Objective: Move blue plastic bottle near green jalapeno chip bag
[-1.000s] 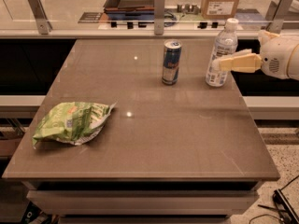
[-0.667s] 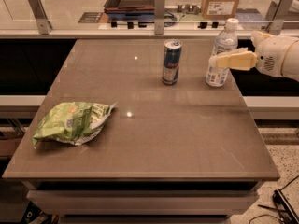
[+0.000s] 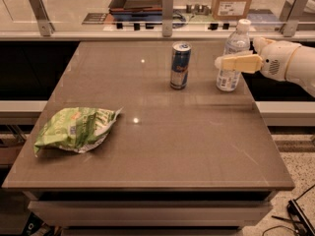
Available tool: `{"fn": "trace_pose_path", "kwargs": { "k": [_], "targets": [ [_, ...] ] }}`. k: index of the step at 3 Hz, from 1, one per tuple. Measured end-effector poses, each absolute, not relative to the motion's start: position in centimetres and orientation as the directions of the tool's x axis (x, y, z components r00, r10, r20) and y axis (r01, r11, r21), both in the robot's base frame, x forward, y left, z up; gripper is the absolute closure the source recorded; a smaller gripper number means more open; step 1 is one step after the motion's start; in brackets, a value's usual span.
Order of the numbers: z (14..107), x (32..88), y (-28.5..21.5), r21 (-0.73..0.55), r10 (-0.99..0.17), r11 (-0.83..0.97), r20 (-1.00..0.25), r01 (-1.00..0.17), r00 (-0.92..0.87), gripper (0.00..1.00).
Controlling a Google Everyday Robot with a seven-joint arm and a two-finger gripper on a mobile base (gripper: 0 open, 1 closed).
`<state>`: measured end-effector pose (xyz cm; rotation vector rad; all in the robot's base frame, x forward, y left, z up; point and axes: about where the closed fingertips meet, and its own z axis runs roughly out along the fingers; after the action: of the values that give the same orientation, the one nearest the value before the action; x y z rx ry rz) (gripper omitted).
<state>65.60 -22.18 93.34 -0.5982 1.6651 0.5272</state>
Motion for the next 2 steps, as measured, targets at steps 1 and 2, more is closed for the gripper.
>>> {"fn": "trace_pose_path", "kwargs": {
  "k": [1,2],
  "targets": [
    [93.36,65.61,-21.92,0.014,-0.099,0.761,-0.985,-0.649,-0.138,0.18],
    [93.36,65.67,-21.63,0.015,-0.099,0.758,-0.986,-0.652,-0.138,0.42]
  ]
}}
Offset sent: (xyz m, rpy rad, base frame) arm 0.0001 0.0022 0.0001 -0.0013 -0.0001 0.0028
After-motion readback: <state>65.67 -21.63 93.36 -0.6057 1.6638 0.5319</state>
